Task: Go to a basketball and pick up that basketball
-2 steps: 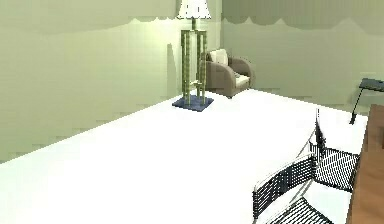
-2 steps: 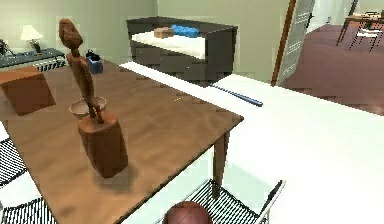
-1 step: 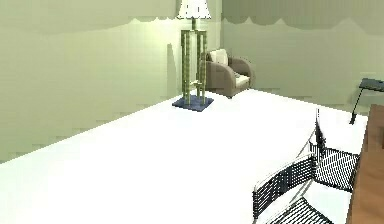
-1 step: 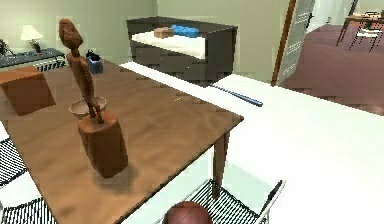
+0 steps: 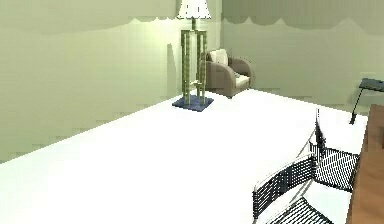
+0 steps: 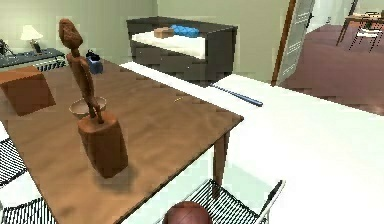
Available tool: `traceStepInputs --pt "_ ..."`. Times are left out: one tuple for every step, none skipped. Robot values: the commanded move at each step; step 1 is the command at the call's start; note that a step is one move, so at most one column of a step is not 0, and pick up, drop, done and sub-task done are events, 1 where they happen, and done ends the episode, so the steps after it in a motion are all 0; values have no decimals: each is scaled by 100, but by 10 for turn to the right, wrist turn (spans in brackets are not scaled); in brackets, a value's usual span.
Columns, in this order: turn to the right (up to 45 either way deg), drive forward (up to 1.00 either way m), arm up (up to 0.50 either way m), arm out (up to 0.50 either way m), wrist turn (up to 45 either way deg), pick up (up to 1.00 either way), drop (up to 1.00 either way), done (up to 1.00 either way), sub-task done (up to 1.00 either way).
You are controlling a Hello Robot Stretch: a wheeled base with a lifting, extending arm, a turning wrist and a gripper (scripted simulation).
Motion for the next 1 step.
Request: traceStepInputs --pt "0 0 0 0 450 0 0 0 0"
